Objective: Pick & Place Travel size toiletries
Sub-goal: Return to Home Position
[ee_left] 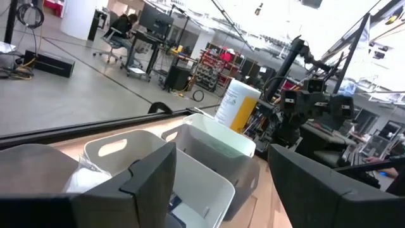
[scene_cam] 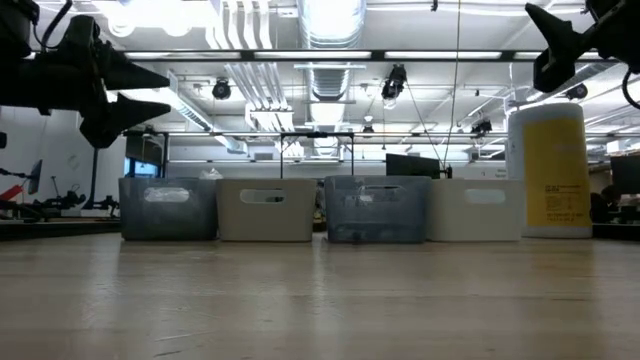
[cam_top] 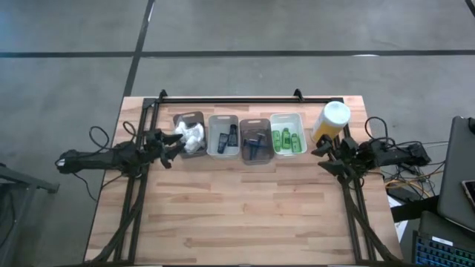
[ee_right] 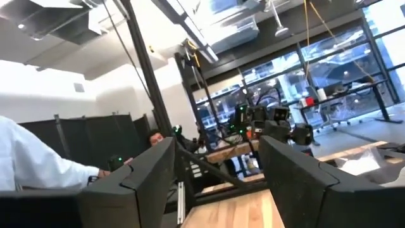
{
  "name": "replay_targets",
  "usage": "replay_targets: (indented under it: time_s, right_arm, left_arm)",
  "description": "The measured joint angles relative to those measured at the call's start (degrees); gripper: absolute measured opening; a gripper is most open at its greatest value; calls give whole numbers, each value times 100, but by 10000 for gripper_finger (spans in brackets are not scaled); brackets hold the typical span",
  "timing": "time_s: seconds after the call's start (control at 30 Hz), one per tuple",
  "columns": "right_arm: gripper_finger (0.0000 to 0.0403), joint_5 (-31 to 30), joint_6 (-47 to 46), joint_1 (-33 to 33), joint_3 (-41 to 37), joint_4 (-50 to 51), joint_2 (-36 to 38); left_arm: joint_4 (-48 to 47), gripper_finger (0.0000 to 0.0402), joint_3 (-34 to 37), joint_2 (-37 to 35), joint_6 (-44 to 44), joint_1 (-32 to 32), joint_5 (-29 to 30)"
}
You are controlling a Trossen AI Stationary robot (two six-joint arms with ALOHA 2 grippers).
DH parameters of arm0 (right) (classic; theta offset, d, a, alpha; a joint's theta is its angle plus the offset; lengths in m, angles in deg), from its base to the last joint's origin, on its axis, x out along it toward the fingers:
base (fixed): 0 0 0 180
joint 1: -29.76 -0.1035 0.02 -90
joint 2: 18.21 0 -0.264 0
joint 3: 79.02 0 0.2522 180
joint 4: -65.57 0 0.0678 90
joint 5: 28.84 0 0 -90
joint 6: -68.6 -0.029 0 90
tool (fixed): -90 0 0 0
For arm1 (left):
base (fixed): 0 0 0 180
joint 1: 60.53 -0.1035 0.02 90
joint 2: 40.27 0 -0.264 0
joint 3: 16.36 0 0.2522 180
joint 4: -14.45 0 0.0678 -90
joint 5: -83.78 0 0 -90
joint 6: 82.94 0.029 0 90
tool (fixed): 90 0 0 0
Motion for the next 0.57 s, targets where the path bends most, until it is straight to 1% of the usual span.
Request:
replay_targets:
  time_s: [0.27, 0.57]
  right_arm:
    - [220, 1, 0, 330, 0, 47, -4]
    - [244, 2, 0, 334, 0, 49, -83]
  left_arm:
    - [-22, 255, 2, 4, -2, -1, 7]
    - [-19, 255, -2, 4, -7, -1, 9]
